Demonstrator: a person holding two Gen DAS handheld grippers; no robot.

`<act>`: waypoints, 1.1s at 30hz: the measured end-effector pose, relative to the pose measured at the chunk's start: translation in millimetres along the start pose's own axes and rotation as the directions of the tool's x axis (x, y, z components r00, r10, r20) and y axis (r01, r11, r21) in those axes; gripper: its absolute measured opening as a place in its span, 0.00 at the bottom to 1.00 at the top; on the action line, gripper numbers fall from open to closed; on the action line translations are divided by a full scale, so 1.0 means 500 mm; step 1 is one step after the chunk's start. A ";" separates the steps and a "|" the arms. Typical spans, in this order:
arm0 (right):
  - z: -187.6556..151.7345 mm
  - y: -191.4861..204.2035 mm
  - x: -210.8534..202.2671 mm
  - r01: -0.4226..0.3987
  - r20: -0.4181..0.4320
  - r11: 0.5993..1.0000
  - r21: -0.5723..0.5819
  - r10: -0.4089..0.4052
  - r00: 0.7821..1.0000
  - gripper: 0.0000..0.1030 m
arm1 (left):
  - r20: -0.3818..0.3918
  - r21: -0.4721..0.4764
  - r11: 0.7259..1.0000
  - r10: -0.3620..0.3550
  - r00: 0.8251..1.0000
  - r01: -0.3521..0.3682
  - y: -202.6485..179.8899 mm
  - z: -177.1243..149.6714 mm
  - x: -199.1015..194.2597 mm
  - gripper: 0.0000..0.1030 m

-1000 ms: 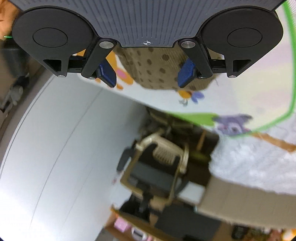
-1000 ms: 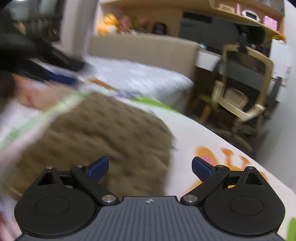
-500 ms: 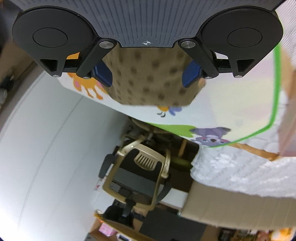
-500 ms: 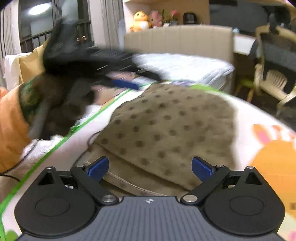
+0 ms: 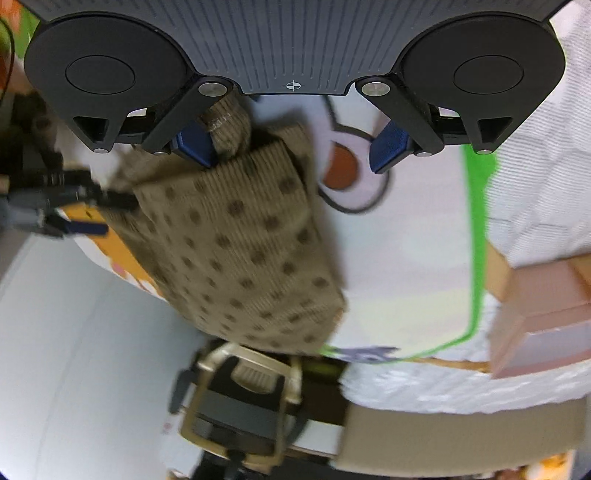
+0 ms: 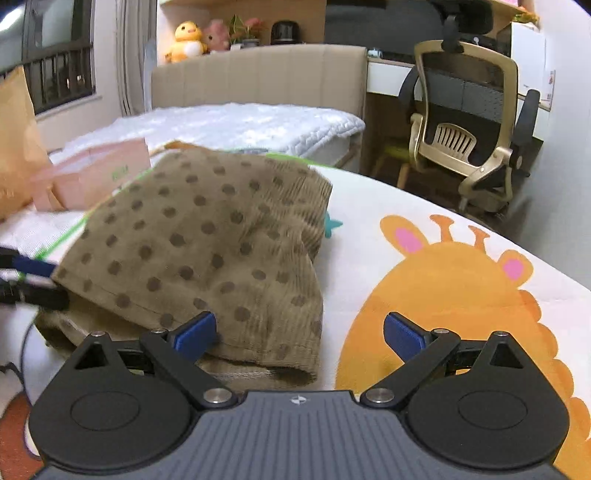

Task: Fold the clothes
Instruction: 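Open both grippers and pull them back from the folded dress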

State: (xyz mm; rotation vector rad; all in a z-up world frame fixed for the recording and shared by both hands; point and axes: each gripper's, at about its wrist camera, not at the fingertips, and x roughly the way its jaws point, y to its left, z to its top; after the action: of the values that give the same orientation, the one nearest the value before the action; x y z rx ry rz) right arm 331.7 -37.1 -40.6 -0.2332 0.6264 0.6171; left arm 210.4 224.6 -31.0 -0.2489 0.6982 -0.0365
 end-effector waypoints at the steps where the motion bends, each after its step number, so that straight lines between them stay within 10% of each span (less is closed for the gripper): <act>1: -0.002 0.003 0.003 0.003 -0.006 1.000 -0.015 -0.003 1.000 0.96 | 0.007 0.001 1.000 0.018 1.000 -0.018 0.003 0.002 -0.004 0.92; 10: -0.019 -0.007 0.009 0.031 -0.032 0.999 -0.019 -0.031 0.999 1.00 | 0.015 -0.014 0.998 0.056 0.998 -0.056 -0.001 -0.012 -0.022 0.92; 15: -0.041 0.013 -0.046 0.087 0.106 0.995 -0.038 -0.083 0.991 1.00 | 0.094 -0.029 0.996 0.092 0.991 -0.090 -0.060 -0.042 -0.073 0.96; 21: -0.105 0.025 -0.132 -0.016 0.113 1.000 0.015 0.014 0.993 1.00 | 0.209 -0.048 0.991 0.130 0.969 -0.122 -0.166 -0.123 -0.143 1.00; 33: -0.260 0.016 -0.290 0.067 0.031 0.998 -0.009 -0.067 0.997 1.00 | 0.073 0.150 0.973 0.166 0.983 -0.176 -0.303 -0.269 -0.155 1.00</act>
State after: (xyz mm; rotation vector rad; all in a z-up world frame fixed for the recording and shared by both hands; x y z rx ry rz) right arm 172.4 -148.2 -54.9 -0.2526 0.5834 0.5586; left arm 72.6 57.7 -45.0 -0.0390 0.6510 0.0808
